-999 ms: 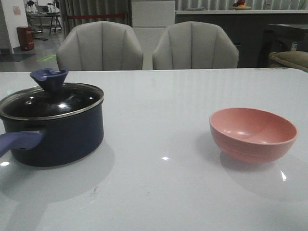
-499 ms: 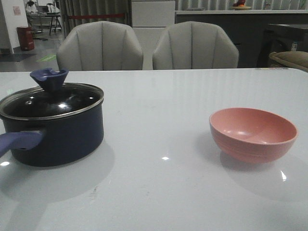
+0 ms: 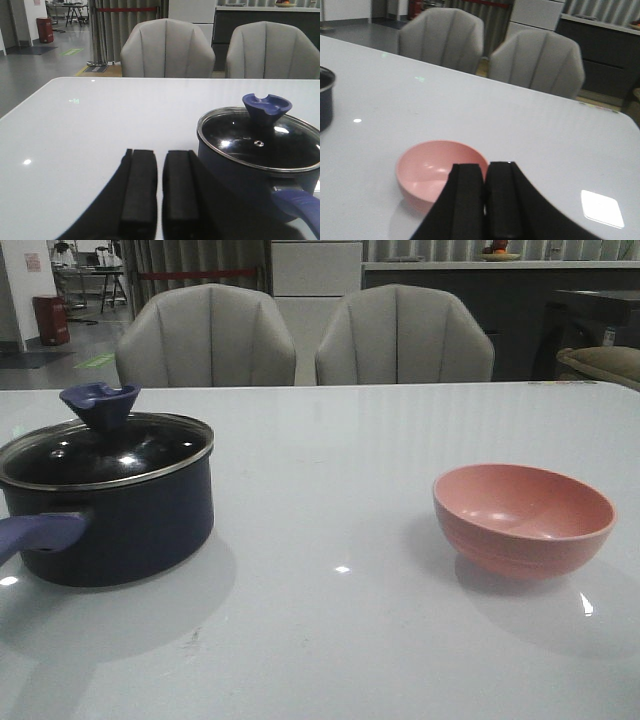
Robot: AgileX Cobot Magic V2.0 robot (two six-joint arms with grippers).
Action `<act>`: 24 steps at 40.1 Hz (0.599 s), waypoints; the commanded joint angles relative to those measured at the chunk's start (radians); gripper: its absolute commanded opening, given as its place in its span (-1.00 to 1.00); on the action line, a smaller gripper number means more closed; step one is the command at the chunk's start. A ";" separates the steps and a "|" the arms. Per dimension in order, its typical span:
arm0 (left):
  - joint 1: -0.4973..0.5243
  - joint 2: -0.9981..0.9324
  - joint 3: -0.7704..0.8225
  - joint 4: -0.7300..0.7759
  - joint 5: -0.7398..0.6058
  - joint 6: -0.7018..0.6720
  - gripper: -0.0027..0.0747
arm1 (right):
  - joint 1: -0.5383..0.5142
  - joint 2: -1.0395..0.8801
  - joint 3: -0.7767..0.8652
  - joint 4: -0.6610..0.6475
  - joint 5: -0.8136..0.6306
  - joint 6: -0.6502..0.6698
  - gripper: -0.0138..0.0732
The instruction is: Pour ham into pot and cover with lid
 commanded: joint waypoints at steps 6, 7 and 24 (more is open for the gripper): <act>-0.005 -0.020 0.021 -0.001 -0.080 -0.012 -0.59 | -0.138 -0.037 0.029 -0.101 -0.106 0.124 -0.34; -0.005 -0.020 0.021 -0.001 -0.080 -0.012 -0.59 | -0.142 -0.045 0.037 -0.106 -0.112 0.127 -0.34; -0.005 -0.020 0.021 -0.001 -0.080 -0.012 -0.59 | -0.186 -0.101 0.125 -0.144 -0.162 0.246 -0.34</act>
